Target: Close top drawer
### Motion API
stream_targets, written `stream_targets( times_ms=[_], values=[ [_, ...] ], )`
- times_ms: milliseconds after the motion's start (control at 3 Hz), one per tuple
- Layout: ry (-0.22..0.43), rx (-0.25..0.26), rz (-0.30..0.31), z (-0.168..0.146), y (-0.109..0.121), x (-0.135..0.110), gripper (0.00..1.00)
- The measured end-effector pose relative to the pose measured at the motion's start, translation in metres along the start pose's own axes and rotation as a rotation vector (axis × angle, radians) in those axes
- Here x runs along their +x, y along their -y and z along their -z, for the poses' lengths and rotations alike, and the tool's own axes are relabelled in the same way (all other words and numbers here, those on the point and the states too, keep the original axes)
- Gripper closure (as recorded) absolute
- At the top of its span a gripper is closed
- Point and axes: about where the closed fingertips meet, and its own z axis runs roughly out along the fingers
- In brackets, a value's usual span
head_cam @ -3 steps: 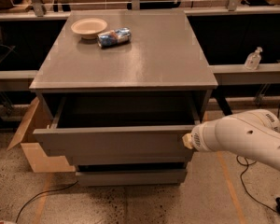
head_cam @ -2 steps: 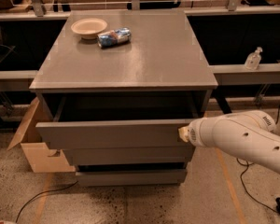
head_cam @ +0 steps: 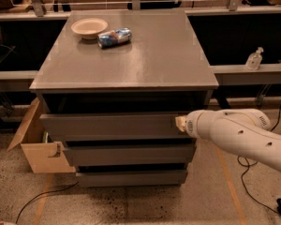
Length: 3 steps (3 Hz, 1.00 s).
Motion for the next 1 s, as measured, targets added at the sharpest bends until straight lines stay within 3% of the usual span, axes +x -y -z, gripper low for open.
stream_targets(
  times_ms=[1000],
  values=[
    [0.015, -0.011, -0.026, -0.0170, 0.0052, -0.0067, 1.00]
  ],
)
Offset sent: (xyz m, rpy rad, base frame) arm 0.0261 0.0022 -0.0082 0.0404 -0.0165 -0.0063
